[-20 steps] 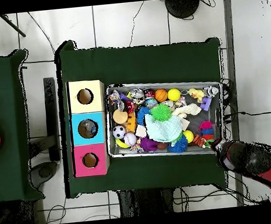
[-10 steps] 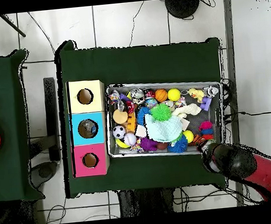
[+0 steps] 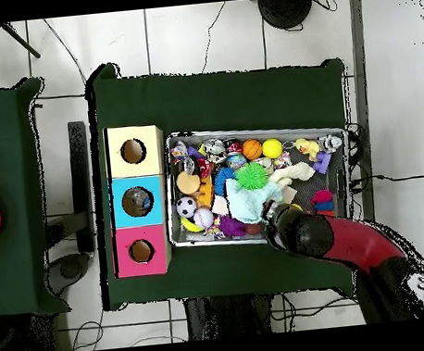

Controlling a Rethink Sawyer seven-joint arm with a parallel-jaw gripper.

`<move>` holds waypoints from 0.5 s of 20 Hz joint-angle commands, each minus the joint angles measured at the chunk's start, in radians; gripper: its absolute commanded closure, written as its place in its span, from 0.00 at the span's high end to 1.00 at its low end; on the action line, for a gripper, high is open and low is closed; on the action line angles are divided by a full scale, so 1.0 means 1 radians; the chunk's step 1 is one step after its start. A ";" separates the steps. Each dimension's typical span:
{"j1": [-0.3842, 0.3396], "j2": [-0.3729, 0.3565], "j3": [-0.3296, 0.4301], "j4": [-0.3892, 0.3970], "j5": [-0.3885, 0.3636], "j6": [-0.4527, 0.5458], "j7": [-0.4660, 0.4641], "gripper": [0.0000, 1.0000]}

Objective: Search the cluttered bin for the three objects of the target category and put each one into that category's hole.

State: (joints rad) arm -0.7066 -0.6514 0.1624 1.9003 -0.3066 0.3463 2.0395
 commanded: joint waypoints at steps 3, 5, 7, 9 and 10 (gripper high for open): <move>0.062 0.093 0.012 -0.045 0.122 -0.073 0.202 1.00; 0.058 0.131 0.026 -0.044 0.134 -0.098 0.187 1.00; 0.061 0.182 0.027 -0.061 0.136 -0.107 0.169 1.00; 0.072 0.236 0.015 -0.089 0.128 -0.140 0.162 1.00; 0.078 0.261 0.004 -0.103 0.121 -0.170 0.162 1.00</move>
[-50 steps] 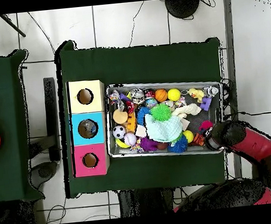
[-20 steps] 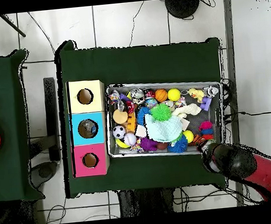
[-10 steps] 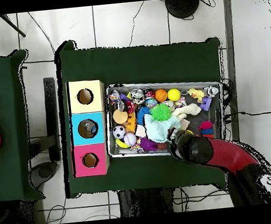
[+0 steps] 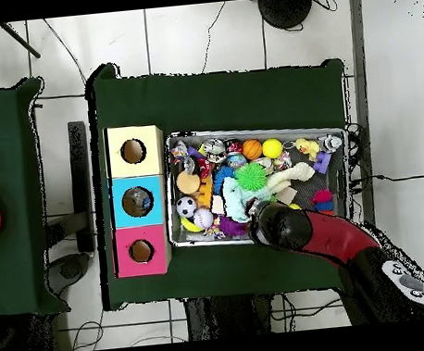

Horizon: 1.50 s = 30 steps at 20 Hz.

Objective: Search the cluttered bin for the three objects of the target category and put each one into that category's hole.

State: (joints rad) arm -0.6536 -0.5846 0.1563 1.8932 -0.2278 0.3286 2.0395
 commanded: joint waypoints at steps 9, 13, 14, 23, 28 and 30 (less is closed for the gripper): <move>0.109 0.296 -0.101 -0.224 -0.010 -0.232 0.112 0.00; 0.151 0.313 -0.157 -0.262 0.030 -0.199 0.138 0.00; 0.137 0.320 -0.146 -0.262 0.031 -0.191 0.128 0.00; 0.196 0.253 -0.261 -0.226 0.005 -0.068 0.102 0.00; 0.157 0.252 -0.278 -0.235 0.000 0.003 0.058 0.00; 0.152 0.269 -0.293 -0.259 -0.005 0.026 0.045 0.00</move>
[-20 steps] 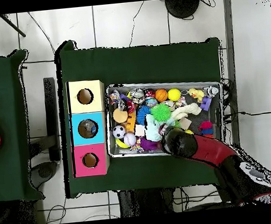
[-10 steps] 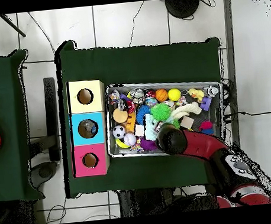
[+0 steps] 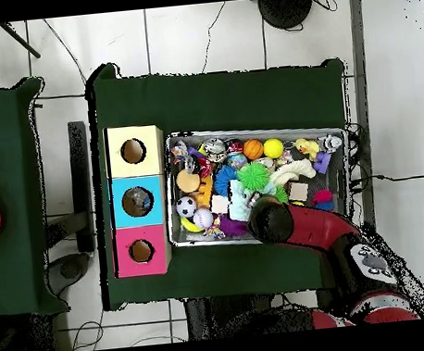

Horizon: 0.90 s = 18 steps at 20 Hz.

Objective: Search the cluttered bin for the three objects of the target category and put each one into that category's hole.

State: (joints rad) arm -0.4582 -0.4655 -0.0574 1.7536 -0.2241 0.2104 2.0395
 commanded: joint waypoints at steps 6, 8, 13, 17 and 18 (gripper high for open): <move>-0.105 0.155 -0.061 -0.122 -0.050 0.154 -0.022 0.00; -0.122 0.143 -0.056 -0.112 -0.057 0.171 -0.039 0.00; -0.136 0.149 -0.073 -0.115 -0.081 0.162 -0.043 0.00; -0.135 0.185 -0.088 -0.150 -0.101 0.138 -0.043 0.00; -0.146 0.192 -0.079 -0.154 -0.101 0.145 -0.050 0.00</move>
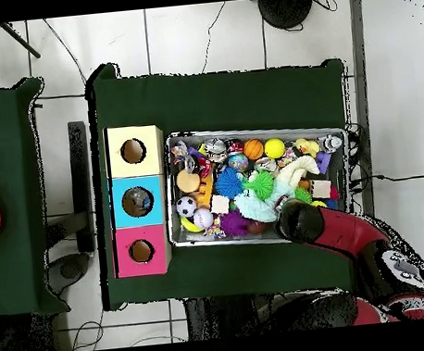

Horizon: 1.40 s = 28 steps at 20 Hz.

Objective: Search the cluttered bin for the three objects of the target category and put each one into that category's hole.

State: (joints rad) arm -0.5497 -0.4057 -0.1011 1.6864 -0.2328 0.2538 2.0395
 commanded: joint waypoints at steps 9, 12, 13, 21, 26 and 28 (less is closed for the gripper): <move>-0.080 0.125 -0.004 -0.086 -0.081 0.151 -0.067 0.00; -0.081 0.137 -0.009 -0.119 -0.094 0.153 -0.080 0.00; -0.080 0.145 -0.012 -0.136 -0.100 0.150 -0.084 0.00; -0.113 0.109 0.026 -0.142 -0.110 0.230 -0.126 0.00; -0.092 0.117 -0.001 -0.190 -0.146 0.218 -0.113 0.00; -0.088 0.128 -0.013 -0.209 -0.165 0.200 -0.104 0.00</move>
State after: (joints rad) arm -0.5834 -0.3827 -0.0790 1.6012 -0.2761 0.3892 2.0395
